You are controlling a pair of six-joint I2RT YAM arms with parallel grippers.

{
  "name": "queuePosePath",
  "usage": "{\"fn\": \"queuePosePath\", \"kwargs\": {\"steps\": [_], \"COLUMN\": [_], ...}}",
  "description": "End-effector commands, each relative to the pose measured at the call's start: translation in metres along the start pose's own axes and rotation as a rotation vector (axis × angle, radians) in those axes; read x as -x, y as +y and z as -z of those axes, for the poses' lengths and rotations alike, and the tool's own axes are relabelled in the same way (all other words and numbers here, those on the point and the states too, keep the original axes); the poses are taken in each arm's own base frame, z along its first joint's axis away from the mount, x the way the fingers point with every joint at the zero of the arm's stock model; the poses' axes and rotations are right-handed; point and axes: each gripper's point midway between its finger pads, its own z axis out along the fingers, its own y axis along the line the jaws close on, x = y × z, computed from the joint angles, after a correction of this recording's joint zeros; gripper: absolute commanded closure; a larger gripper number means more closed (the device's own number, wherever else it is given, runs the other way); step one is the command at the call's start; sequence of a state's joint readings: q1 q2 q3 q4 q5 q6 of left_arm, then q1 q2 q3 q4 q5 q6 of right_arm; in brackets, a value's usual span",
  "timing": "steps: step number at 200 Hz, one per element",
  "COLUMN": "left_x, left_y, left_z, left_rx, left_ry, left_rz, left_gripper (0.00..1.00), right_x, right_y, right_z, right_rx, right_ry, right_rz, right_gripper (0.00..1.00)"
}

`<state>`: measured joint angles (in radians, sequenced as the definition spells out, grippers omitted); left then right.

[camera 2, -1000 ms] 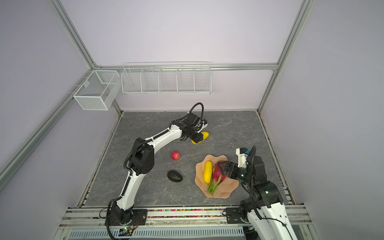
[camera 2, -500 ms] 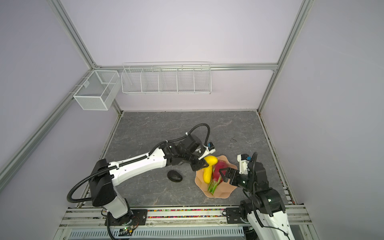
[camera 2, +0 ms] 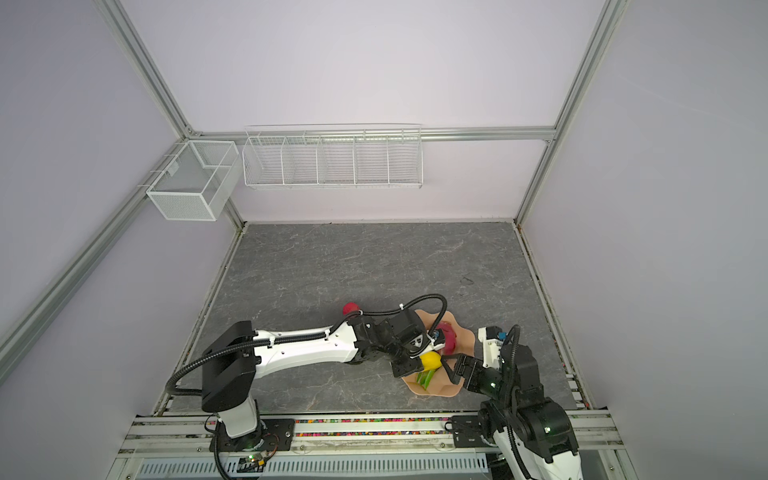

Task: Place and organize the fake fruits in the fruit bowl
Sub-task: 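Carry the yellow mango into the bowl and release it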

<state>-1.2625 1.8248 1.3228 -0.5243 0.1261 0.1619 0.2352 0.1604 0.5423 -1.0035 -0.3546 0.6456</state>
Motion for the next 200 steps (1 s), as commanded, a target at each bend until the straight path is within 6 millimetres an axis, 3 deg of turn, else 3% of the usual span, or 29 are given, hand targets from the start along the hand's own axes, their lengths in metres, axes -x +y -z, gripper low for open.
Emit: {"fn": "queuePosePath", "kwargs": {"steps": [1, 42, 84, 115, 138, 173, 189, 200], "left_x": [0.012, 0.011, 0.008, 0.018, 0.03, 0.038, 0.031, 0.015], "left_y": [-0.011, -0.015, -0.008, -0.005, 0.004, 0.037, 0.077, 0.11], "left_z": [-0.007, -0.014, -0.008, 0.012, 0.038, 0.087, 0.11, 0.124], "left_rx": [-0.024, -0.005, 0.038, 0.062, 0.092, 0.125, 0.276, 0.409], "left_ry": [0.0, 0.018, 0.042, 0.001, -0.061, -0.199, -0.257, -0.274], "left_rz": [-0.054, -0.068, -0.075, -0.093, -0.075, 0.048, 0.186, 0.298], "left_gripper": [0.57, 0.55, 0.34, 0.26, 0.24, 0.24, 0.24, 0.22], "right_x": [-0.011, -0.009, -0.005, -0.002, 0.001, 0.014, 0.019, 0.024], "right_y": [-0.008, -0.008, -0.005, -0.003, -0.003, 0.006, 0.012, 0.02], "right_z": [-0.003, -0.003, -0.006, -0.007, -0.009, -0.014, -0.018, -0.022], "right_rx": [-0.013, -0.012, -0.006, -0.006, -0.006, 0.013, 0.037, 0.069], "right_ry": [0.03, 0.024, 0.027, 0.025, 0.026, 0.01, 0.014, 0.019], "right_rz": [-0.043, -0.028, -0.018, -0.013, -0.014, 0.019, 0.034, 0.047], "right_gripper": [0.11, 0.11, 0.11, 0.11, 0.11, 0.11, 0.11, 0.11]}}
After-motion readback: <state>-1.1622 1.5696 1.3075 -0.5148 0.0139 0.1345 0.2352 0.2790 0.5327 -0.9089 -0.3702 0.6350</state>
